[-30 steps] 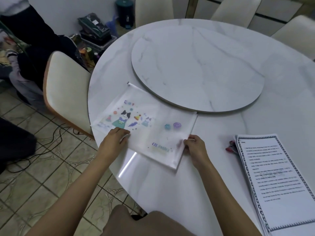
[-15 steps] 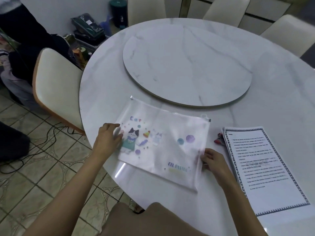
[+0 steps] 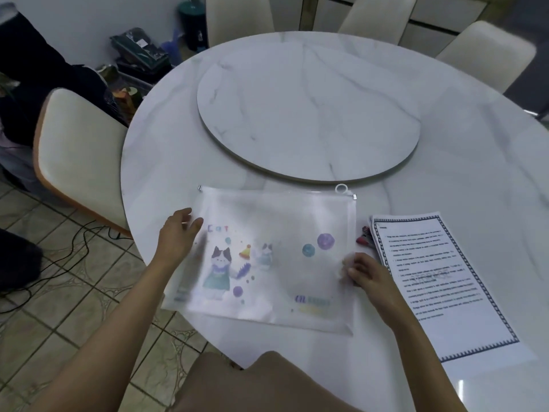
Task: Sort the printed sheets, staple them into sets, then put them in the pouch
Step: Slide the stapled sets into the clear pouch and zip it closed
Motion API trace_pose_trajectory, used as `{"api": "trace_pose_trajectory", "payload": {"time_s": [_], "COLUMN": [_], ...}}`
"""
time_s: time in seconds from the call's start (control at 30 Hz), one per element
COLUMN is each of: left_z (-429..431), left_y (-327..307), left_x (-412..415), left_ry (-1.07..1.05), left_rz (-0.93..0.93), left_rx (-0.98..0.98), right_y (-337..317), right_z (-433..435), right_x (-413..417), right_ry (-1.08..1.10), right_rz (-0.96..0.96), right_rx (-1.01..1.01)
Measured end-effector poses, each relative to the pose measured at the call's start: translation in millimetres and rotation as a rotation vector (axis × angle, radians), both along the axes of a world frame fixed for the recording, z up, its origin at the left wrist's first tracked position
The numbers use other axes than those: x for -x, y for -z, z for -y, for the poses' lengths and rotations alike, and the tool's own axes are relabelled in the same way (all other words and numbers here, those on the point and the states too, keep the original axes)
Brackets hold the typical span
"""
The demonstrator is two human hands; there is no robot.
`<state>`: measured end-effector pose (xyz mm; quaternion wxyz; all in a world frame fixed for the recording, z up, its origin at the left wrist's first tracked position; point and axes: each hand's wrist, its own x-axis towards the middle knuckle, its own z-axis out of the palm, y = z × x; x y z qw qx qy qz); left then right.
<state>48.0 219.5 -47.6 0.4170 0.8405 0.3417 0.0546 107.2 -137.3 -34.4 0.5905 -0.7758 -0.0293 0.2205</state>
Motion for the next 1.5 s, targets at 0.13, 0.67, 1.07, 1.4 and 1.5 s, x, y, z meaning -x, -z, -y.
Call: {"api": "trace_pose_trajectory", "payload": {"time_s": [0.13, 0.67, 1.07, 1.4, 1.5], "left_z": [5.4, 62.9, 70.6, 63.7, 63.9], "left_y": [-4.7, -29.3, -22.1, -50.6, -57.5], "left_x": [-3.1, -51.9, -49.8, -56.8, -59.1], "left_ry": [-0.034, 0.435, 0.427, 0.469, 0.512], "left_rz": [0.09, 0.207, 0.177, 0.315, 0.343], "left_rx": [-0.085, -0.51, -0.32, -0.223, -0.243], "right_y": [-0.6, -11.4, -9.3, -29.7, -36.7], "right_z": [12.6, 50.4, 59.3, 28.6, 20.4], "right_x": [-1.7, -5.7, -2.9, -53.3, -66.4], "right_ry": [-0.074, -0.092, -0.015, 0.135, 0.185], "right_rz": [0.02, 0.055, -0.004, 0.156, 0.194], "right_rx": [-0.025, -0.063, 0.083, 0.095, 0.065]}}
